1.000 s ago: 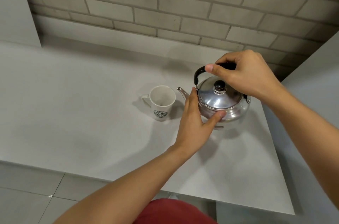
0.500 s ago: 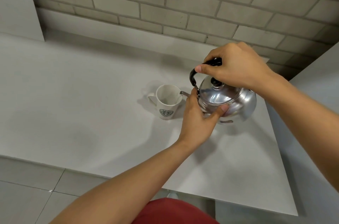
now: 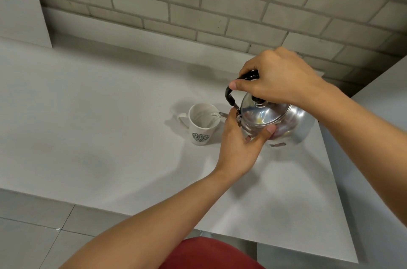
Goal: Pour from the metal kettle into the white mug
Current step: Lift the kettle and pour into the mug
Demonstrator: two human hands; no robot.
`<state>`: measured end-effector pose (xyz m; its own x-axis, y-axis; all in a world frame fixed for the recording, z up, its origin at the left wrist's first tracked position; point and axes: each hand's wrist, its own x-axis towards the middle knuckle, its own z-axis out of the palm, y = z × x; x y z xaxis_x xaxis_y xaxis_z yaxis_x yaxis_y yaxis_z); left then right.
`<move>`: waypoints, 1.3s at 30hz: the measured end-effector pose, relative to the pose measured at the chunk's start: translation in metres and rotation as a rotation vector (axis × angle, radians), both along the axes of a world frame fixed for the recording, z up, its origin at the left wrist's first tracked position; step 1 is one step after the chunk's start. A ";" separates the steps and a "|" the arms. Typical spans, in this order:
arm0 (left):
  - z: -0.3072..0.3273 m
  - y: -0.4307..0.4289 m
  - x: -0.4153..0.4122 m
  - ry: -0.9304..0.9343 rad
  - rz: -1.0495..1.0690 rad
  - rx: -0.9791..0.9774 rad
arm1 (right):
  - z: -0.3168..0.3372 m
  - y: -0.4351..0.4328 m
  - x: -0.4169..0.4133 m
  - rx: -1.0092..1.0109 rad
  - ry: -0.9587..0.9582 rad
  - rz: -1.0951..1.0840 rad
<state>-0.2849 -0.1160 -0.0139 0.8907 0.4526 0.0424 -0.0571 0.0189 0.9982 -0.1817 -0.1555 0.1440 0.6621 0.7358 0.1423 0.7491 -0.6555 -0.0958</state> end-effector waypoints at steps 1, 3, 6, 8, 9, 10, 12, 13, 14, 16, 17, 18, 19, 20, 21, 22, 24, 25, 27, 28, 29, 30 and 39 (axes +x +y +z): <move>0.000 -0.001 0.000 -0.005 0.003 -0.009 | 0.001 0.000 0.000 0.001 0.003 0.003; 0.002 -0.003 -0.001 -0.013 0.006 -0.020 | 0.001 0.000 0.000 -0.001 0.010 0.005; 0.003 -0.005 -0.001 -0.029 0.010 -0.025 | 0.003 0.001 -0.001 -0.006 0.013 0.016; 0.004 -0.007 0.000 -0.038 0.013 -0.029 | 0.005 0.001 -0.002 -0.012 0.013 0.027; 0.005 -0.007 0.000 -0.039 0.013 -0.032 | 0.007 0.001 -0.002 -0.016 0.013 0.031; 0.006 -0.007 0.000 -0.038 0.013 -0.035 | 0.008 0.001 -0.001 -0.018 0.010 0.035; 0.008 -0.008 -0.001 -0.034 0.016 -0.035 | 0.010 0.002 -0.002 -0.024 -0.003 0.049; 0.009 -0.008 -0.002 -0.034 0.017 -0.036 | 0.011 0.002 -0.002 -0.029 -0.011 0.055; 0.010 -0.009 -0.002 -0.034 0.019 -0.038 | 0.012 0.003 -0.003 -0.034 -0.017 0.060; 0.011 -0.010 -0.002 -0.034 0.024 -0.041 | 0.013 0.004 -0.004 -0.049 -0.026 0.066; 0.011 -0.010 -0.002 -0.034 0.023 -0.045 | 0.014 0.004 -0.005 -0.057 -0.029 0.067; 0.012 -0.011 -0.003 -0.034 0.021 -0.050 | 0.015 0.005 -0.005 -0.064 -0.031 0.067; 0.012 -0.011 -0.003 -0.034 0.018 -0.055 | 0.016 0.005 -0.006 -0.072 -0.032 0.066; 0.013 -0.012 -0.004 -0.032 0.016 -0.062 | 0.017 0.006 -0.006 -0.082 -0.033 0.065; 0.014 -0.013 -0.004 -0.029 0.015 -0.071 | 0.018 0.007 -0.007 -0.093 -0.032 0.062; 0.015 -0.013 -0.005 -0.026 0.013 -0.081 | 0.019 0.007 -0.008 -0.102 -0.030 0.056; 0.017 -0.014 -0.005 -0.026 0.012 -0.099 | 0.021 0.009 -0.009 -0.113 -0.029 0.056; 0.018 -0.015 -0.006 -0.024 0.011 -0.107 | 0.022 0.009 -0.009 -0.117 -0.032 0.060; 0.021 -0.015 -0.006 -0.019 0.007 -0.124 | 0.023 0.011 -0.009 -0.131 -0.045 0.069; 0.022 -0.016 -0.007 -0.017 0.002 -0.132 | 0.024 0.011 -0.008 -0.138 -0.051 0.072; 0.022 -0.016 -0.007 -0.013 -0.004 -0.137 | 0.024 0.012 -0.008 -0.144 -0.056 0.074; 0.023 -0.016 -0.007 -0.009 -0.010 -0.140 | 0.024 0.013 -0.008 -0.147 -0.059 0.077; 0.027 -0.015 -0.006 0.008 -0.024 -0.163 | 0.025 0.017 -0.004 -0.149 -0.076 0.104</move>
<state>-0.2904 -0.1305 0.0135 0.9012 0.4318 -0.0372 -0.0467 0.1821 0.9822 -0.1858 -0.1381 0.1687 0.5732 0.8162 0.0734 0.8147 -0.5772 0.0556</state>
